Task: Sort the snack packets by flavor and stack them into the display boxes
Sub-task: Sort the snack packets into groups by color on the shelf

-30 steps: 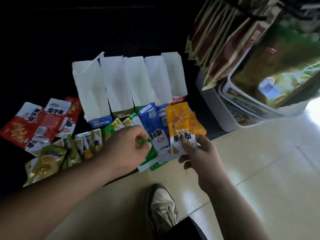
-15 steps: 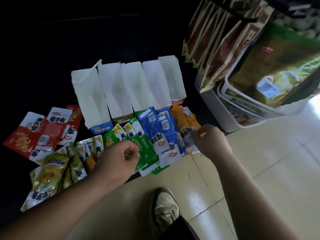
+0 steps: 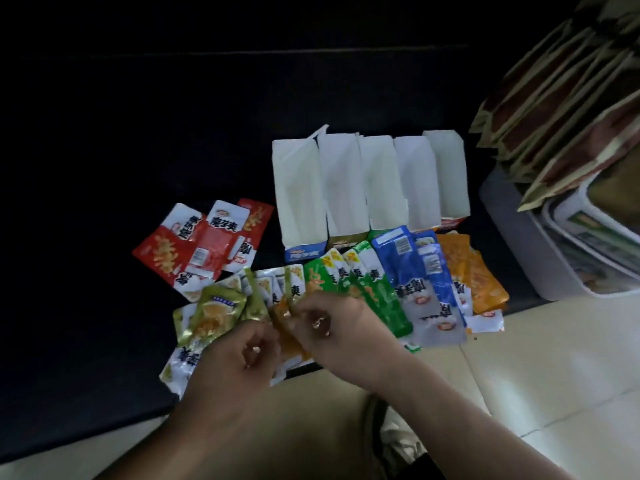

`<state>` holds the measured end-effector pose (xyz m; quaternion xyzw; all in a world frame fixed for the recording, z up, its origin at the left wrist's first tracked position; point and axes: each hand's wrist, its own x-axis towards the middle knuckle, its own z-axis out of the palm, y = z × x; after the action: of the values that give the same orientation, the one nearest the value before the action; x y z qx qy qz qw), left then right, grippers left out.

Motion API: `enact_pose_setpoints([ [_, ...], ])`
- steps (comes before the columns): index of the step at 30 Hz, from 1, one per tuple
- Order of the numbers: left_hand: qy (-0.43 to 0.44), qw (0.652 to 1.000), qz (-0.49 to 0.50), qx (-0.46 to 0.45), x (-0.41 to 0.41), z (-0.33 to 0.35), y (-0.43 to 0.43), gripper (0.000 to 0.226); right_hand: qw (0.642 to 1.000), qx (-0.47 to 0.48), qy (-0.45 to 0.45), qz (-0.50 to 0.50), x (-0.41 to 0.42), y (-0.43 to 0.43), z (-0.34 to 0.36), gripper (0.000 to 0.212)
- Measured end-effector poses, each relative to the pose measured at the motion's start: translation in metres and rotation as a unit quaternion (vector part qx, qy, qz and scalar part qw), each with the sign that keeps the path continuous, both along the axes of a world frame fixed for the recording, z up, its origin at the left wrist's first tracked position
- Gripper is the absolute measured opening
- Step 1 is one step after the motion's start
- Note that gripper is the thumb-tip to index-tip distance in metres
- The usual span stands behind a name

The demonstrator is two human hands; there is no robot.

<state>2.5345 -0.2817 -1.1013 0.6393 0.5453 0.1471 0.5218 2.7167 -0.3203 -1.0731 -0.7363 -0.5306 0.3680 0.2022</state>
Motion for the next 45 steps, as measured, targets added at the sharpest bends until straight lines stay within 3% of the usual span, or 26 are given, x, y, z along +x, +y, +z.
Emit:
enact_pose_setpoints([
  [4, -0.036, 0.996, 0.07, -0.034, -0.021, -0.021, -0.016, 0.025, 0.999, -0.018, 0.025, -0.011, -0.022, -0.003, -0.024, 0.036],
  [10, -0.043, 0.993, 0.106, -0.002, -0.039, -0.023, -0.009, 0.022, 0.998, -0.04, 0.035, -0.015, -0.02, 0.008, -0.035, 0.009],
  [12, -0.006, 0.99, 0.123, 0.066, -0.056, -0.028, 0.002, 0.024, 0.999, -0.024, 0.024, -0.005, -0.023, 0.014, -0.033, 0.007],
  [14, 0.092, 0.976, 0.141, 0.136, -0.075, -0.039, 0.013, 0.028, 0.997, 0.005, -0.06, 0.043, -0.028, 0.019, -0.036, 0.013],
  [16, 0.167, 0.967, 0.158, 0.109, -0.09, -0.049, 0.017, 0.036, 0.983, -0.008, -0.14, 0.122, -0.039, 0.02, -0.044, 0.029],
  [18, 0.177, 0.968, 0.165, 0.066, -0.095, -0.055, 0.014, 0.048, 0.979, -0.014, -0.152, 0.135, -0.05, 0.02, -0.052, 0.033],
  [24, 0.116, 0.979, 0.161, 0.037, -0.072, -0.055, 0.016, 0.045, 0.991, 0.09, -0.099, -0.009, -0.063, 0.015, -0.078, 0.047],
  [33, 0.004, 0.971, 0.23, -0.059, -0.045, -0.06, 0.017, 0.049, 0.986, 0.097, -0.13, 0.046, -0.064, 0.01, -0.088, 0.062],
  [36, 0.049, 0.987, 0.153, -0.016, -0.04, -0.057, 0.006, 0.05, 0.98, 0.096, -0.164, 0.067, -0.057, 0.011, -0.092, 0.063],
  [38, 0.128, 0.988, 0.087, 0.015, -0.042, -0.058, -0.001, 0.067, 0.977, 0.095, -0.182, 0.065, -0.058, 0.012, -0.092, 0.062],
  [41, 0.195, 0.976, 0.079, 0.059, -0.049, -0.059, -0.006, 0.07, 0.97, 0.102, -0.213, 0.059, -0.064, 0.013, -0.09, 0.056],
  [45, 0.106, 0.977, 0.181, -0.027, -0.045, -0.054, -0.007, 0.057, 0.966, 0.106, -0.229, 0.063, -0.066, 0.01, -0.093, 0.052],
])
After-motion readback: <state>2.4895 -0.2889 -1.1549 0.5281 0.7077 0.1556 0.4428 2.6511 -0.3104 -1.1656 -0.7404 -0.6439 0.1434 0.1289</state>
